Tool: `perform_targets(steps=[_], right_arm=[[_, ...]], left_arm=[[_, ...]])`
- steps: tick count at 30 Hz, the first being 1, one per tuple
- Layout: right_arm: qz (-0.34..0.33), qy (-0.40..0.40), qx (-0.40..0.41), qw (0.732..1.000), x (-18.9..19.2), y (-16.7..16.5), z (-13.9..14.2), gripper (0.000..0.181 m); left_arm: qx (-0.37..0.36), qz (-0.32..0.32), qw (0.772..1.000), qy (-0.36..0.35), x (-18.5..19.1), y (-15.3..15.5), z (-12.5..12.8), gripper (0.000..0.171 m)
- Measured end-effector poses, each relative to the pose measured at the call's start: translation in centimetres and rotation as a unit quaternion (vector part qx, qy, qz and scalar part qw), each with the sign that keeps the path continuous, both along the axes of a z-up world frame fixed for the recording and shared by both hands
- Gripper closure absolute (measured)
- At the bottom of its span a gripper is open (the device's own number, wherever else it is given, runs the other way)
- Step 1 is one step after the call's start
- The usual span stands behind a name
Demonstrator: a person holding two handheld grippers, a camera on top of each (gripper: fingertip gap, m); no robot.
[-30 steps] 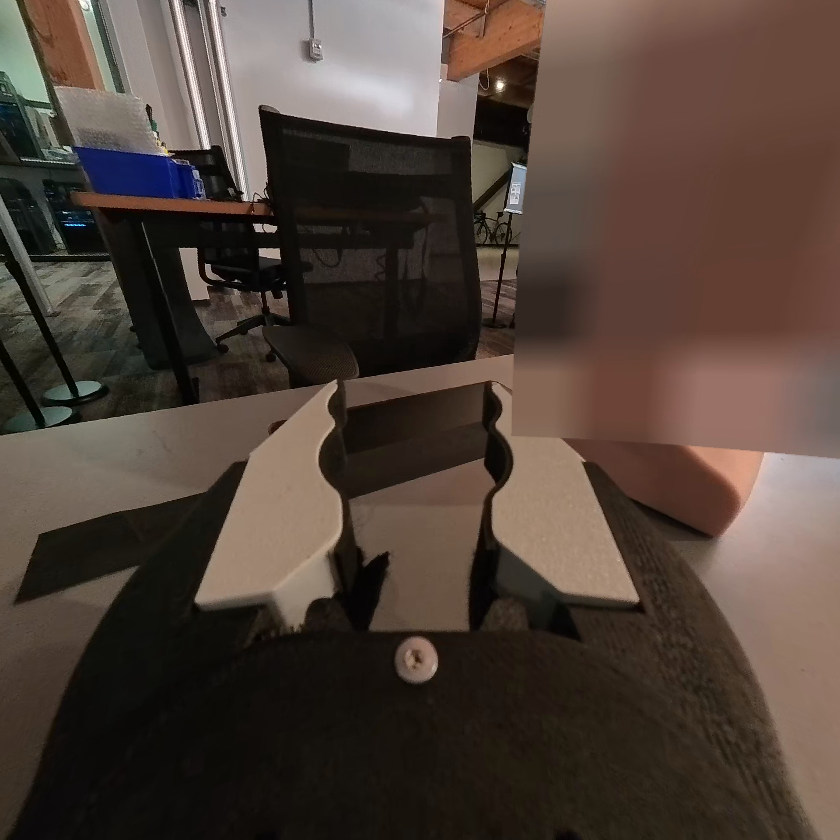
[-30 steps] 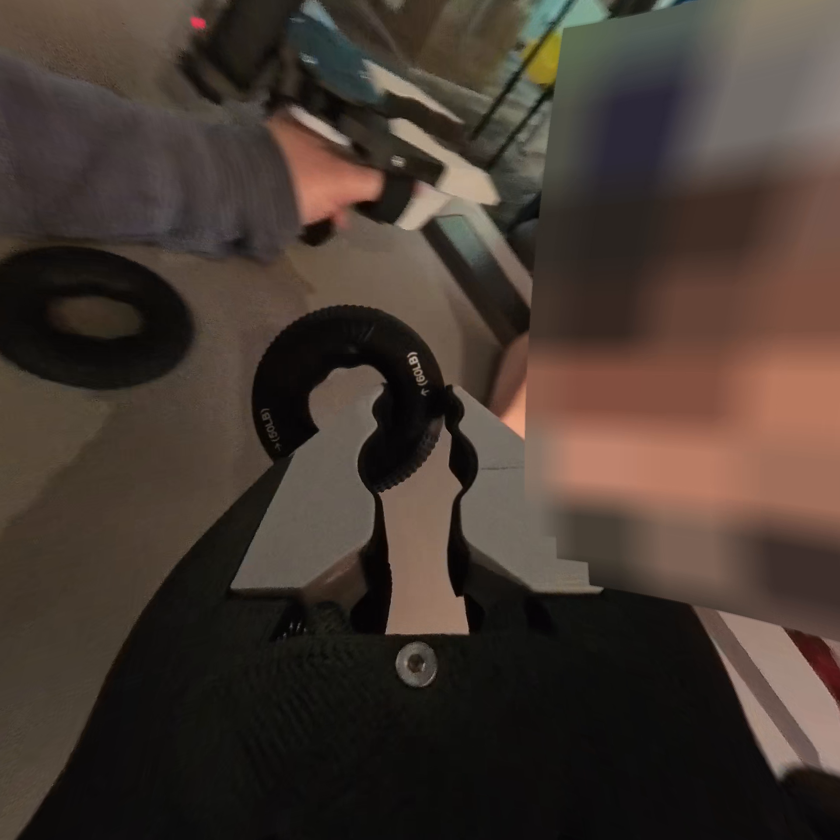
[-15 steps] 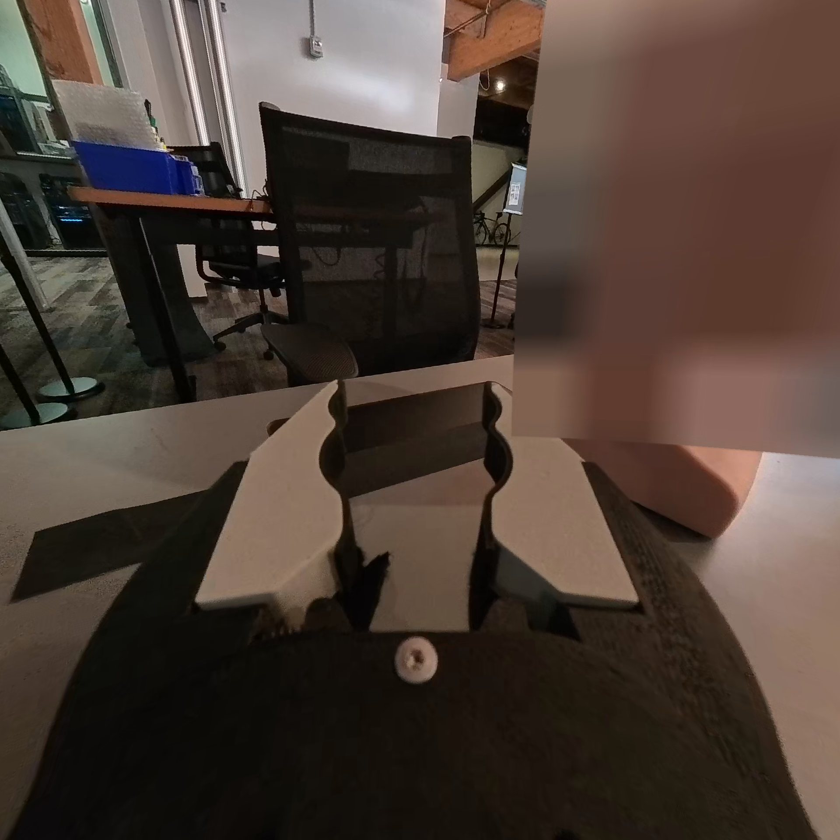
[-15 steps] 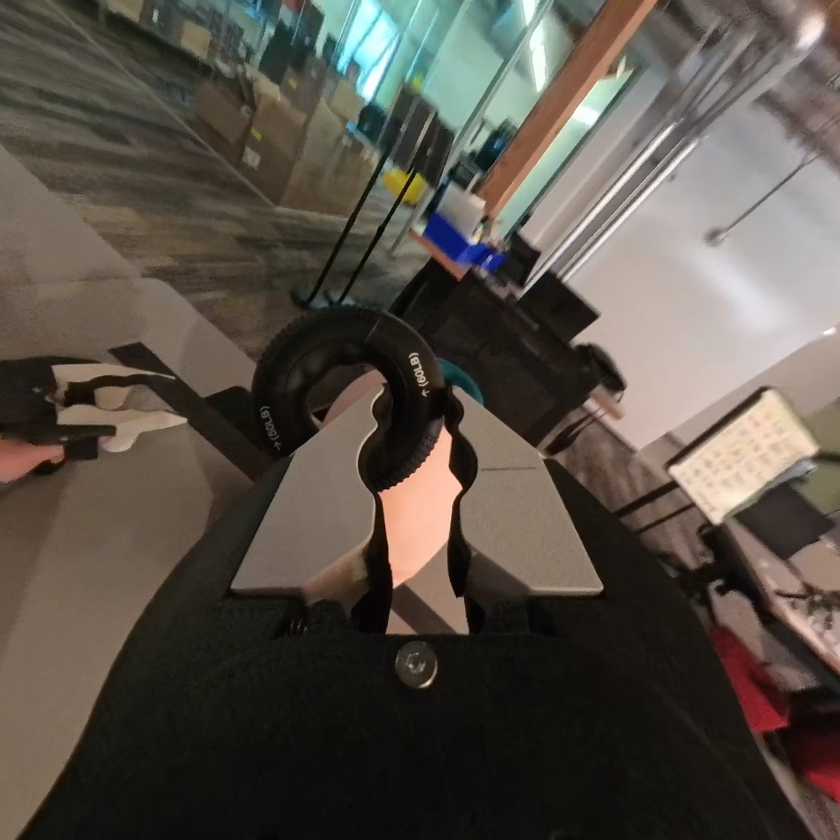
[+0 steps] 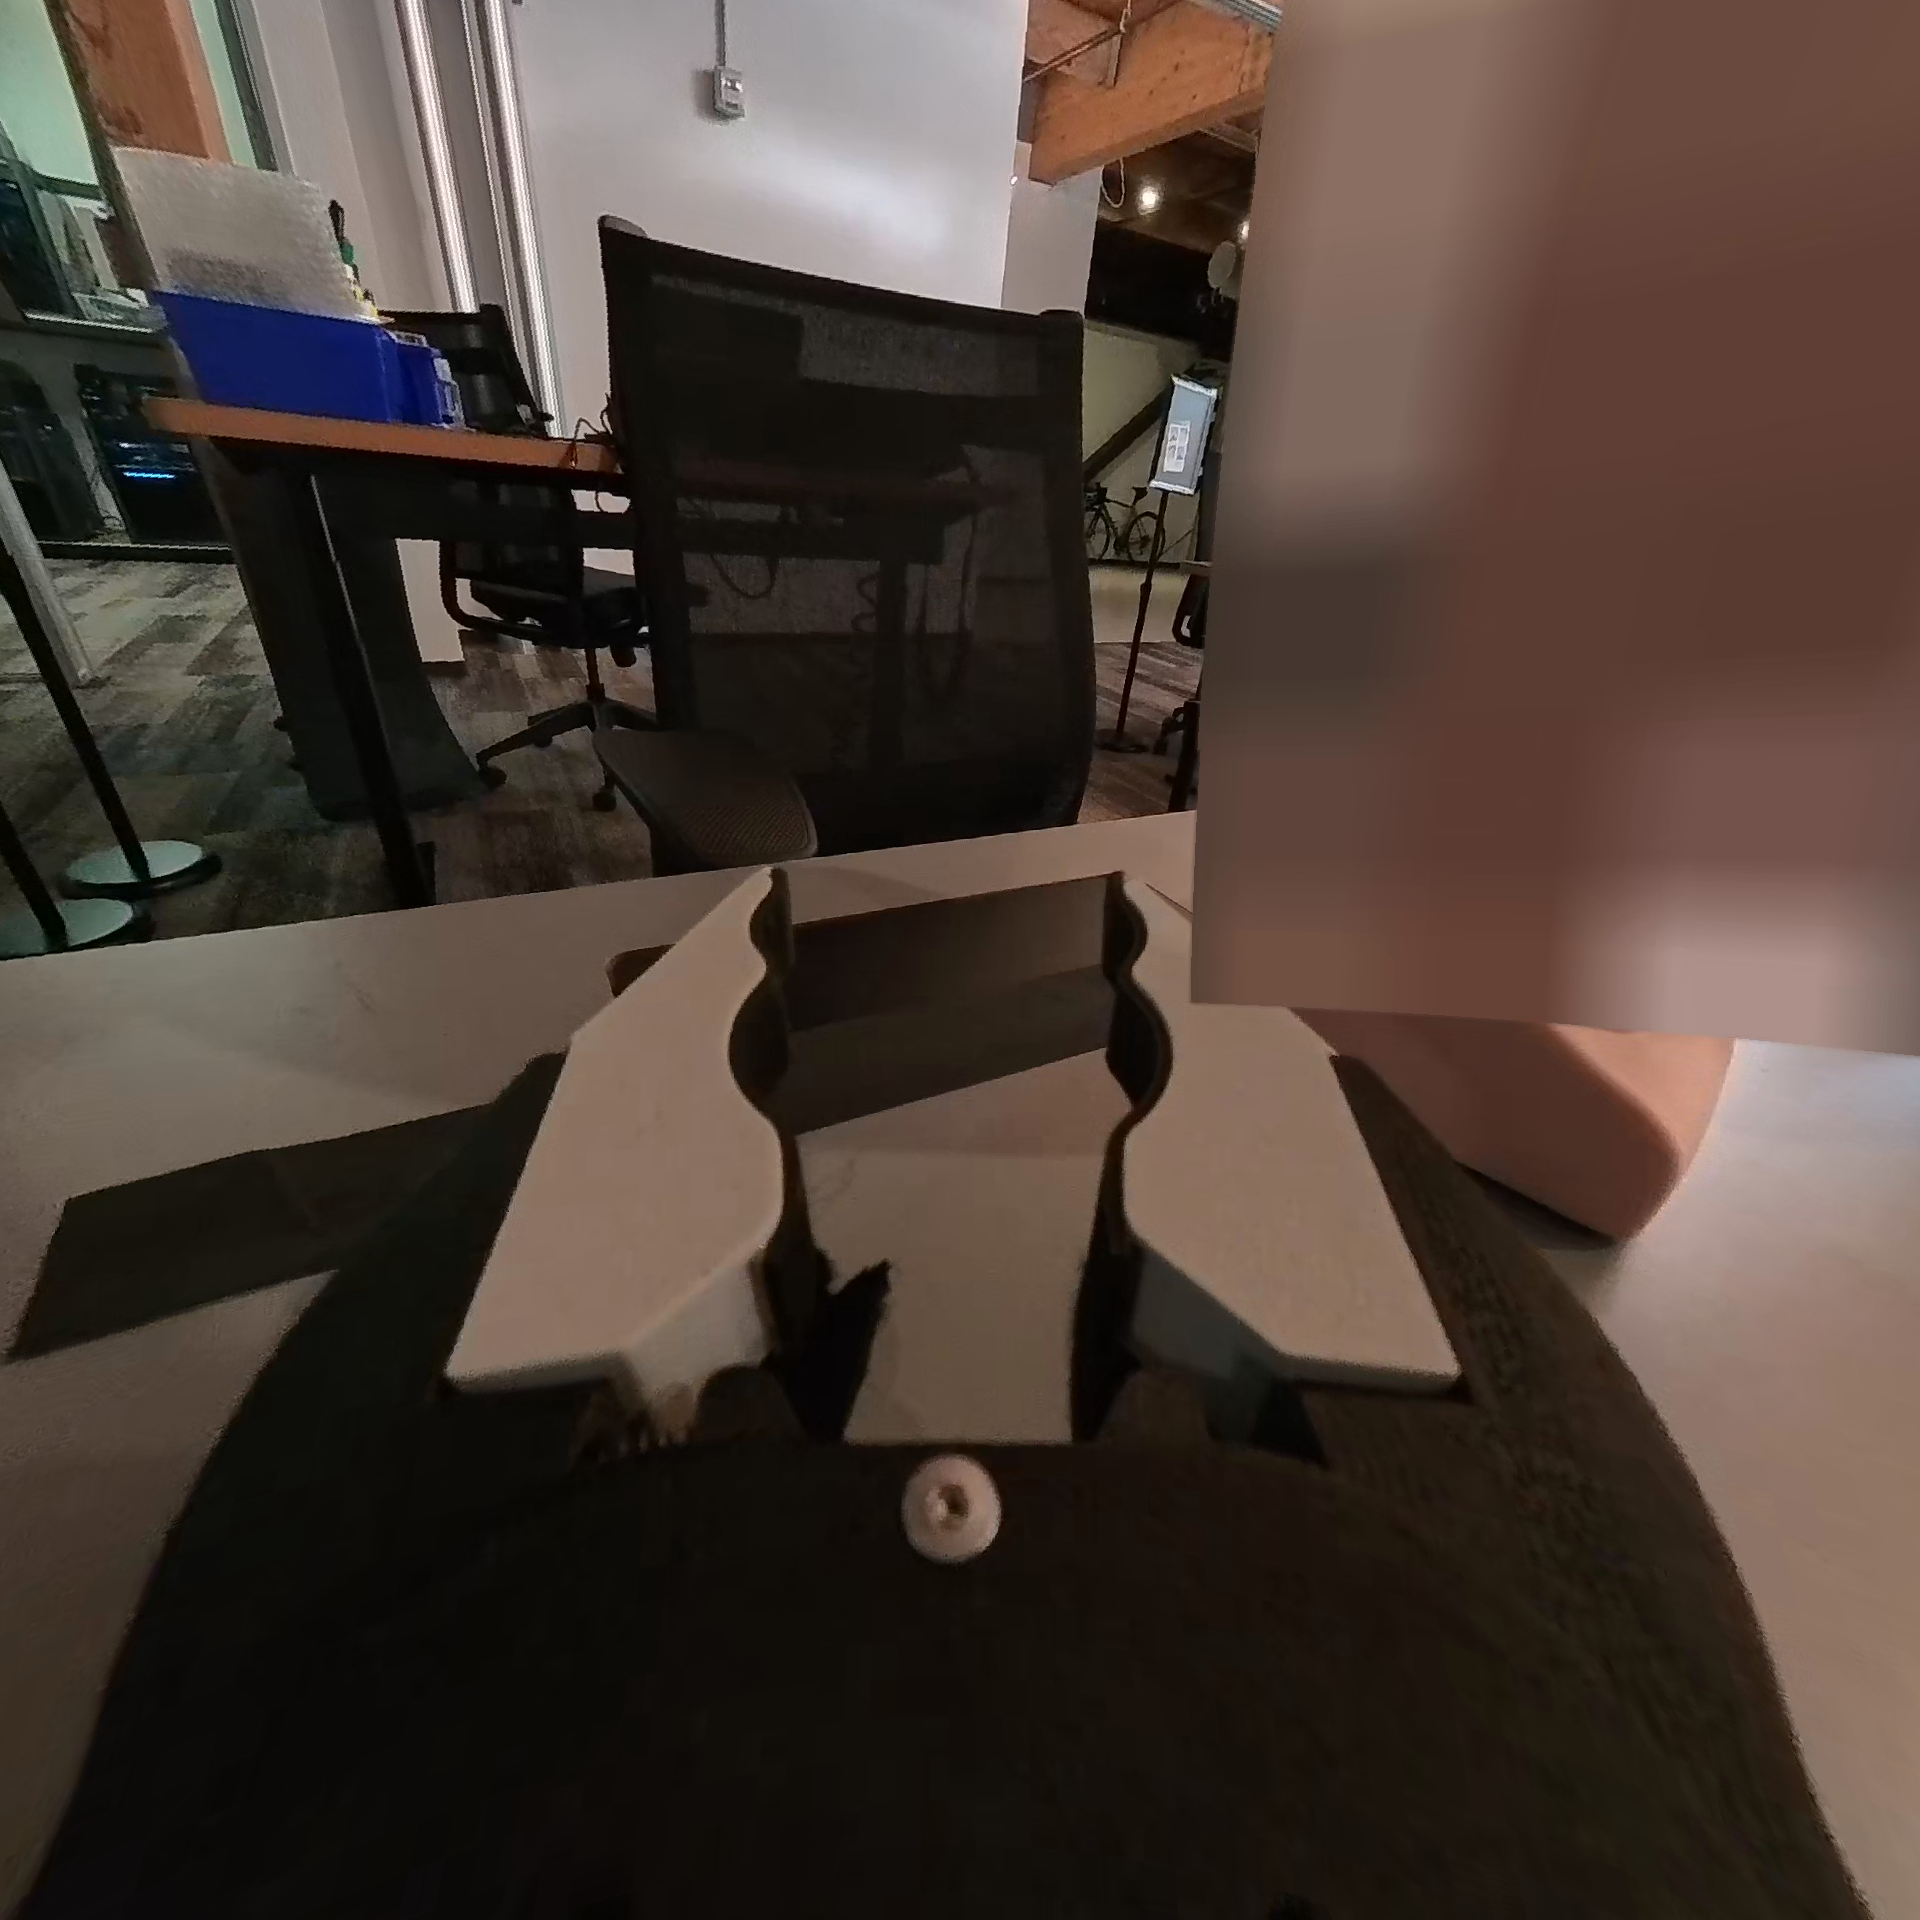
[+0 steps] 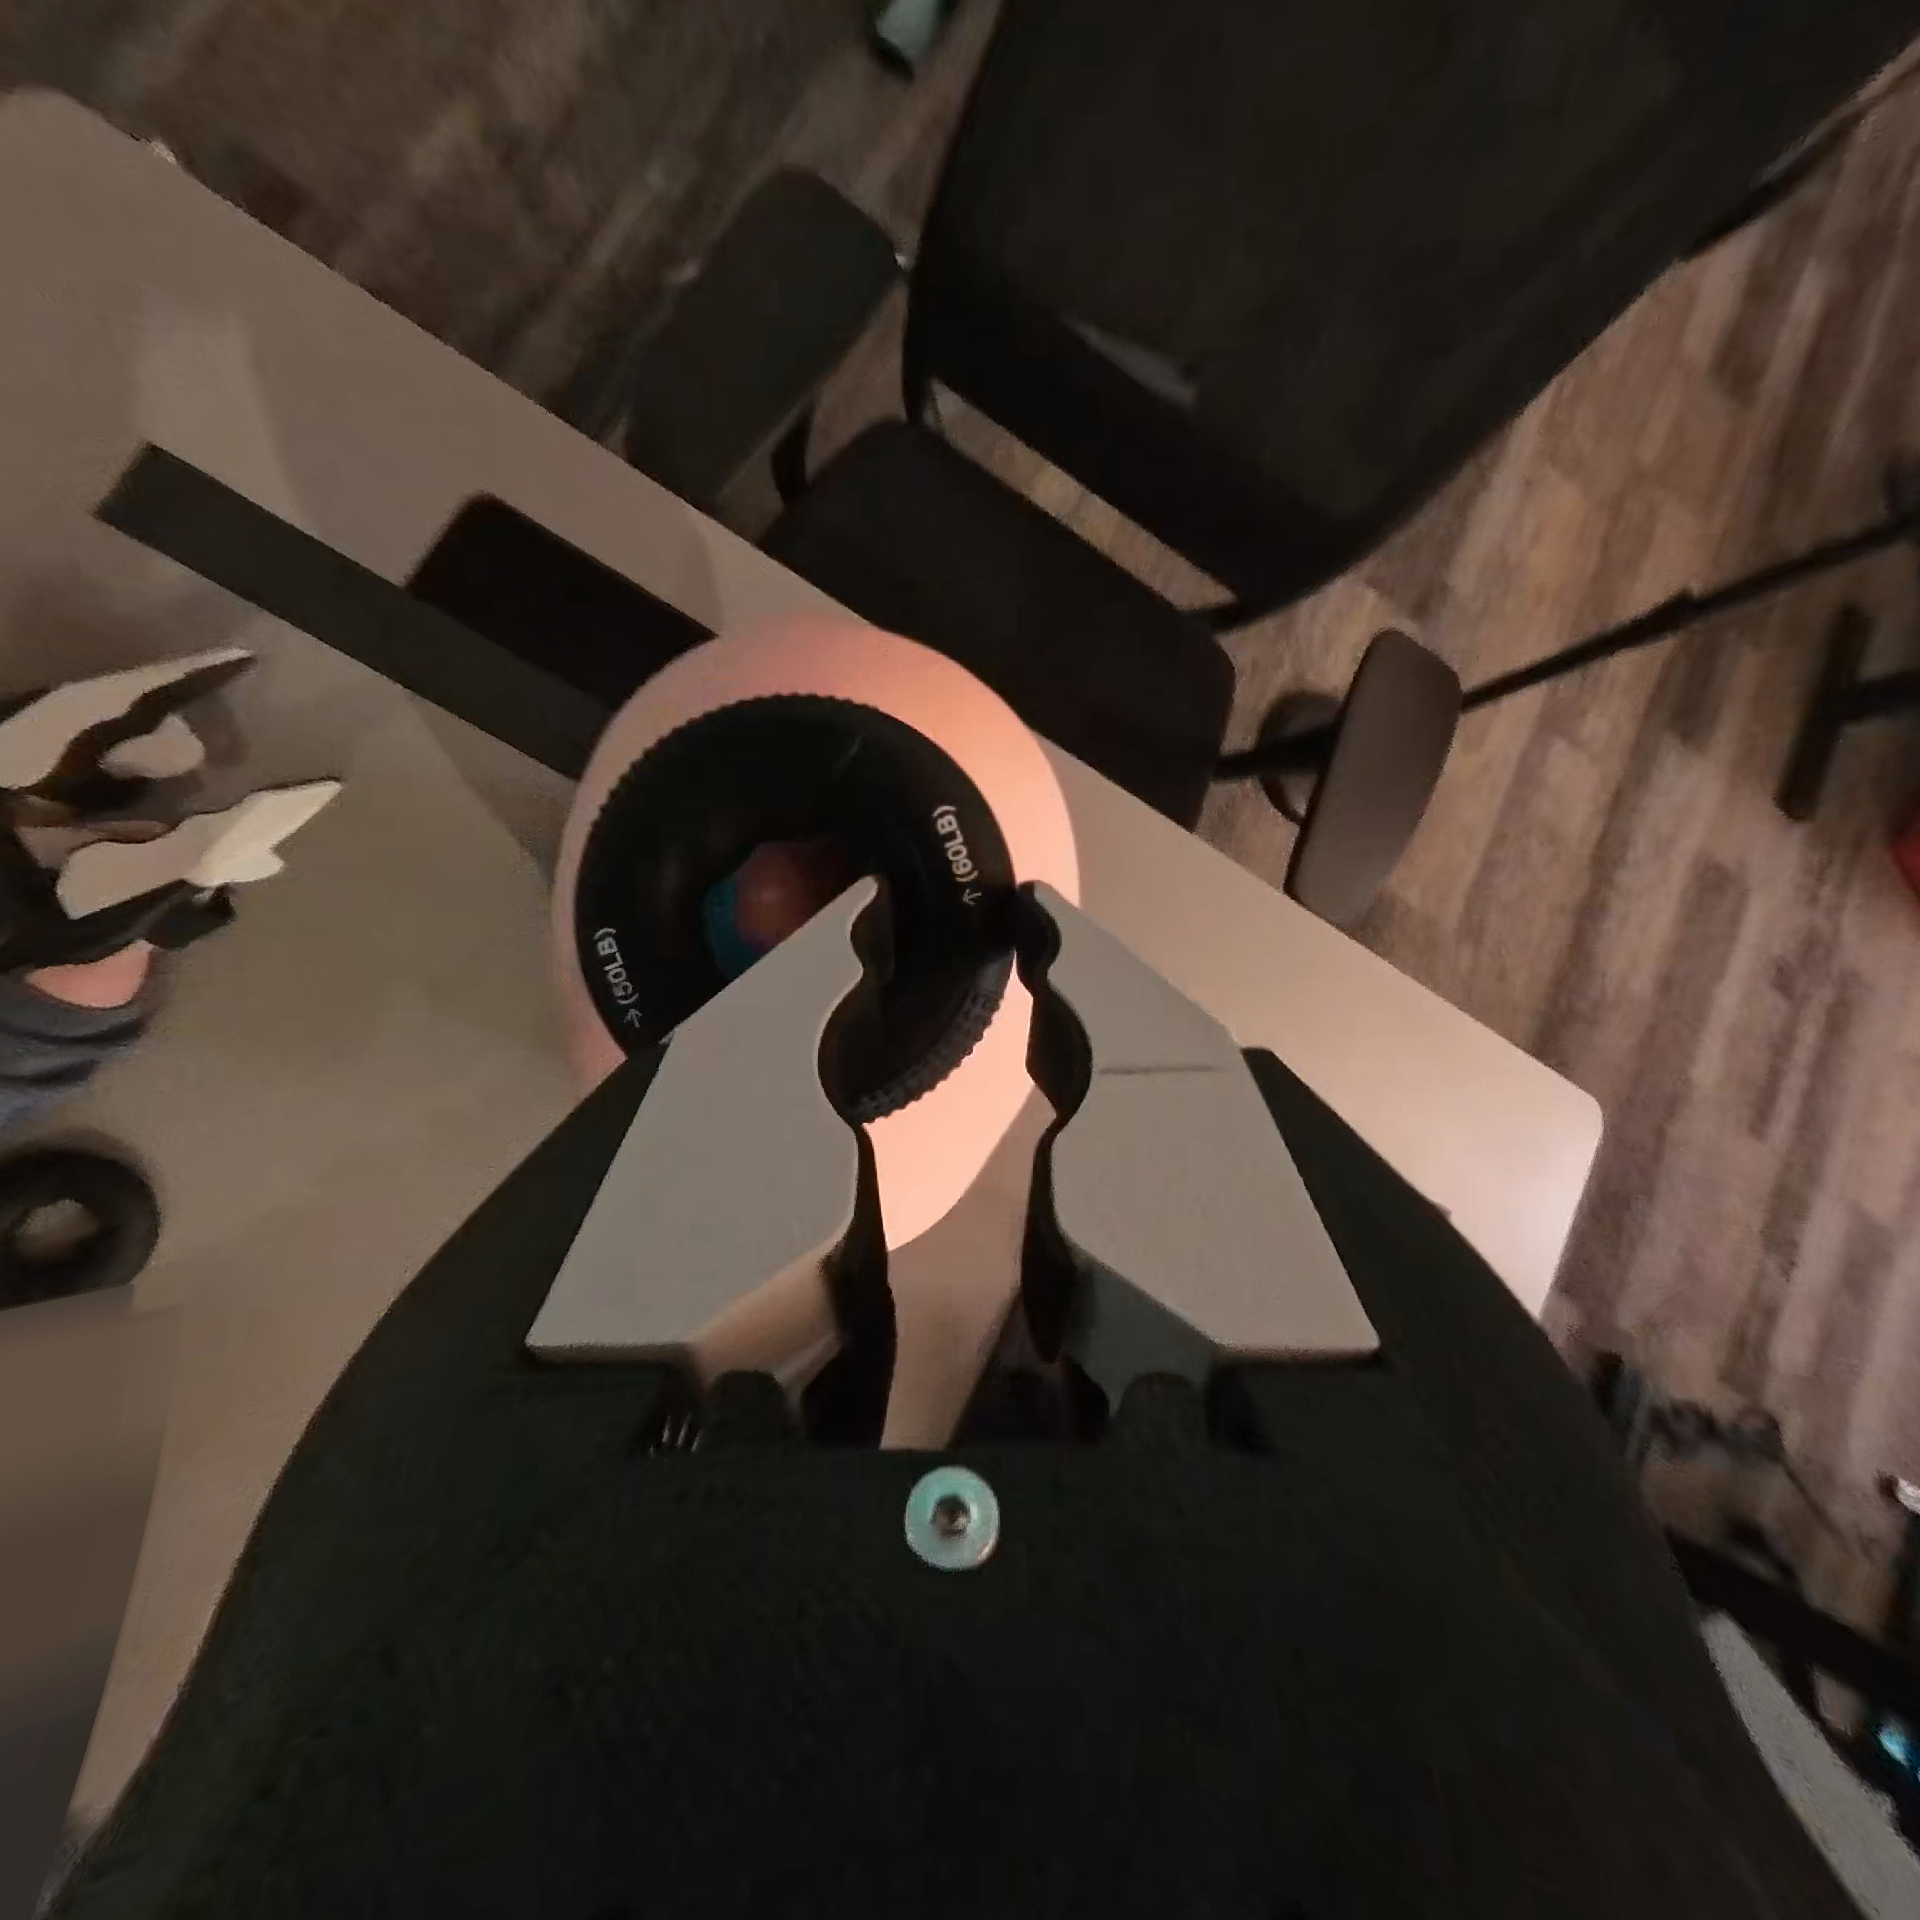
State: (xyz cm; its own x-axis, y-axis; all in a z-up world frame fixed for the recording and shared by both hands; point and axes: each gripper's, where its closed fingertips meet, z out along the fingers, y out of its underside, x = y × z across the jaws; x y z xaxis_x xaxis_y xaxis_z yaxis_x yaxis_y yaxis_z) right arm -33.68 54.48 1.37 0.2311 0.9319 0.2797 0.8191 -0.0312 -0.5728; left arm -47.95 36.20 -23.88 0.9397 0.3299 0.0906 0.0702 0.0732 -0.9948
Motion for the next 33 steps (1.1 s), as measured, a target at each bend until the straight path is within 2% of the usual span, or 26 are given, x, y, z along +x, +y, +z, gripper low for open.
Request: perform_targets(steps=[9,12,14,16,24,29,33], right_arm=[[-0.008,-0.029,-0.073,0.997,-0.2,0.0,-1.4,0.159],[-0.020,-0.055,-0.097,0.994,0.2,0.2,-2.2,0.144],[-0.019,-0.055,-0.126,0.990,0.0,-0.1,-2.4,0.145],[-0.019,-0.058,-0.141,0.988,-0.1,-0.3,-2.6,0.153],[-0.049,-0.074,-0.094,0.992,0.2,1.0,-2.0,0.157],[-0.069,-0.070,-0.138,0.986,0.4,0.8,-2.5,0.157],[-0.093,-0.065,-0.130,0.985,0.5,1.6,-2.3,0.157]], left_arm=[[0.003,0.000,1.000,-0.007,-0.1,0.0,0.0,0.112],[0.004,0.000,1.000,-0.008,-0.1,0.0,0.0,0.112],[0.004,0.000,1.000,-0.009,-0.1,0.0,0.0,0.112],[0.004,0.000,1.000,-0.010,-0.1,0.0,0.0,0.112],[0.008,0.000,1.000,-0.017,-0.2,-0.1,0.0,0.112],[0.011,0.000,1.000,-0.024,-0.4,-0.2,0.0,0.112],[0.016,-0.001,0.999,-0.033,-0.5,-0.2,0.0,0.112]])
